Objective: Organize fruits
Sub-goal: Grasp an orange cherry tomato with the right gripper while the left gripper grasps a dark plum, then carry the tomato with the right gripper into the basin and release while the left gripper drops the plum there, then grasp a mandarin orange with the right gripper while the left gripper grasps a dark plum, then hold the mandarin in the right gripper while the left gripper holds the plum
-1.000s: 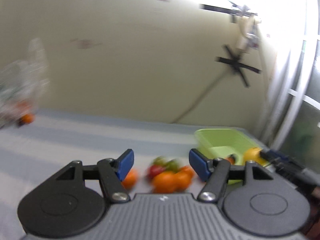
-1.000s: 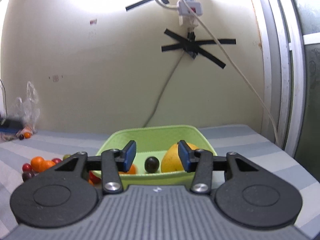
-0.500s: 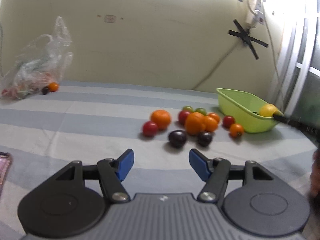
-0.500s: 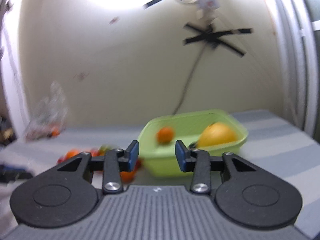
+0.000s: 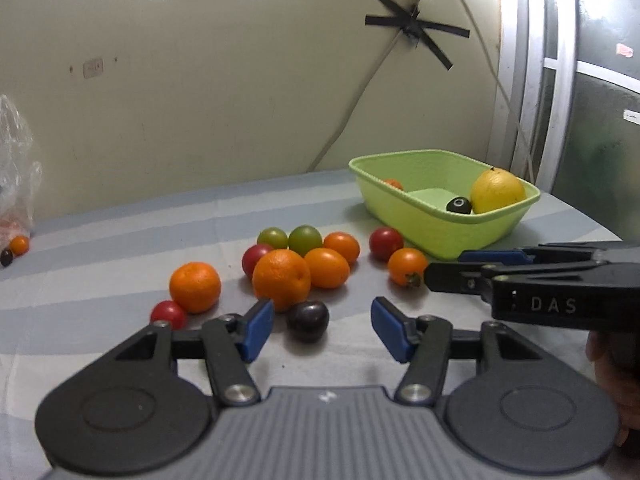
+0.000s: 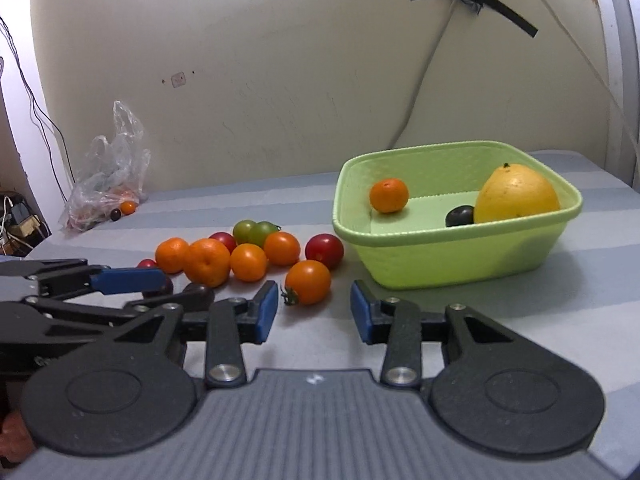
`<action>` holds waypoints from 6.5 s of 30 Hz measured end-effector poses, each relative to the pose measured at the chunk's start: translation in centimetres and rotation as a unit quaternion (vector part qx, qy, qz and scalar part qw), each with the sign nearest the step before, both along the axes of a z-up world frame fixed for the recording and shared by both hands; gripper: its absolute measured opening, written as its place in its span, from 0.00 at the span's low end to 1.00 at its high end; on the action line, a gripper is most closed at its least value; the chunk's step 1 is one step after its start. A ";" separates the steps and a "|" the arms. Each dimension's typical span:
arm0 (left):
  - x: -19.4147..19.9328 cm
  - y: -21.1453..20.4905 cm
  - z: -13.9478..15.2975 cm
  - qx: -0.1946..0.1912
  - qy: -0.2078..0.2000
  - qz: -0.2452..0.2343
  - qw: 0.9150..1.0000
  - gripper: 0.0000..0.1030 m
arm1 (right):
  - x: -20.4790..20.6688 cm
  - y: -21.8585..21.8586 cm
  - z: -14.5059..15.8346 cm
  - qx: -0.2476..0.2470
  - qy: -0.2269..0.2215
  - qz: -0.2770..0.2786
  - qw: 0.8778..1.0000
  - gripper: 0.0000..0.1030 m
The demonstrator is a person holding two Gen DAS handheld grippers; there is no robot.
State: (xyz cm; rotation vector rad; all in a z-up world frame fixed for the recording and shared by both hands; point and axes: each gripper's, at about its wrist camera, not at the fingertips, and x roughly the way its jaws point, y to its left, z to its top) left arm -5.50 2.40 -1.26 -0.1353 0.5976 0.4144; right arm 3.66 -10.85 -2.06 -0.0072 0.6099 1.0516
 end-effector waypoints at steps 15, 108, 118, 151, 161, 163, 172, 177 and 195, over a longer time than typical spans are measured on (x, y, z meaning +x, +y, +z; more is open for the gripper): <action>-0.5 1.7 -1.1 -0.025 0.000 0.019 1.000 0.25 | 1.3 3.1 -0.5 -0.026 0.013 0.015 0.999 0.32; 4.9 2.0 6.2 -0.050 -0.085 -0.006 0.995 0.53 | 4.0 -5.4 0.9 0.047 -0.148 -0.065 0.986 0.48; -9.3 5.0 2.0 -0.038 -0.051 0.141 0.988 0.53 | 3.1 -5.5 1.0 0.063 -0.160 -0.073 0.982 0.46; -4.5 3.6 -1.0 -0.020 -0.031 0.043 0.998 0.30 | -5.5 7.8 1.1 -0.024 -0.116 0.135 0.984 0.39; -7.6 -2.8 -1.0 -0.020 -0.031 -0.054 0.998 0.31 | -6.6 -4.1 1.1 -0.018 -0.081 0.091 0.992 0.39; -7.4 -3.6 -1.0 -0.014 -0.025 -0.059 0.998 0.31 | -6.6 -4.9 0.7 -0.019 -0.074 0.086 0.993 0.40; -6.9 -4.1 -1.5 0.017 0.000 -0.032 0.999 0.49 | -7.3 -4.7 -1.0 -0.030 -0.092 0.081 0.992 0.55; -6.5 -3.2 -1.7 0.000 0.008 -0.011 1.000 0.49 | -6.1 -4.9 -1.3 -0.024 -0.052 0.079 0.995 0.54; -6.3 -3.5 -1.8 0.018 0.022 0.016 0.999 0.59 | -6.1 -4.9 -1.4 -0.031 -0.052 0.069 0.996 0.54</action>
